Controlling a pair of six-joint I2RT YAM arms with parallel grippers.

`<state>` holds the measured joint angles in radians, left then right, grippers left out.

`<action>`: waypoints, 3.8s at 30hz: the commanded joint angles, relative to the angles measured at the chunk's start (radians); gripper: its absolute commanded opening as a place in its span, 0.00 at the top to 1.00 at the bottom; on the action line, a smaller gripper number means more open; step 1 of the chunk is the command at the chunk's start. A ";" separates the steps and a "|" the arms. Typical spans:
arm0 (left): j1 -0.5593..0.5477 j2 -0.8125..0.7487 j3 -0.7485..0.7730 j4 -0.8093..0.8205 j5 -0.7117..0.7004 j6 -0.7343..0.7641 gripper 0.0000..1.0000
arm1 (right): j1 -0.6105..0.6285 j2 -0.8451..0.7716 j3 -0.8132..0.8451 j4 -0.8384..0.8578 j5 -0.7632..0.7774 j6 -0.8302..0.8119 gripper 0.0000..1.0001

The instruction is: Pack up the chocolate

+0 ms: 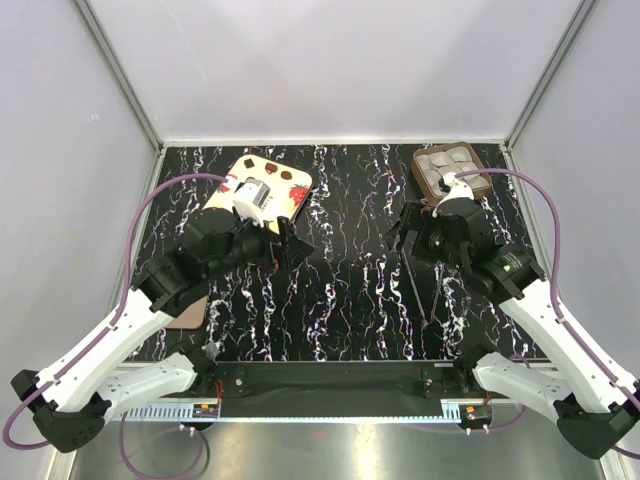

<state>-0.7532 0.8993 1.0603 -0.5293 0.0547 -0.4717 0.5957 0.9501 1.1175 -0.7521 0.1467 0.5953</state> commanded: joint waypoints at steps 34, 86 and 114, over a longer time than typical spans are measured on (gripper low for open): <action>0.003 -0.089 -0.019 0.023 0.028 0.027 0.01 | -0.304 0.346 -0.298 0.057 0.041 0.054 0.00; 0.003 -0.063 -0.017 0.023 0.010 0.044 0.01 | -0.286 0.527 -0.133 0.178 -0.001 -0.063 0.00; 0.003 -0.045 0.000 0.018 -0.009 0.050 0.01 | -0.286 0.734 -0.216 0.491 0.040 -0.132 0.02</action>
<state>-0.7532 0.8459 1.0370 -0.5434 0.0551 -0.4370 0.3046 1.6501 0.8997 -0.2806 0.1600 0.4751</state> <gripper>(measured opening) 0.988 0.988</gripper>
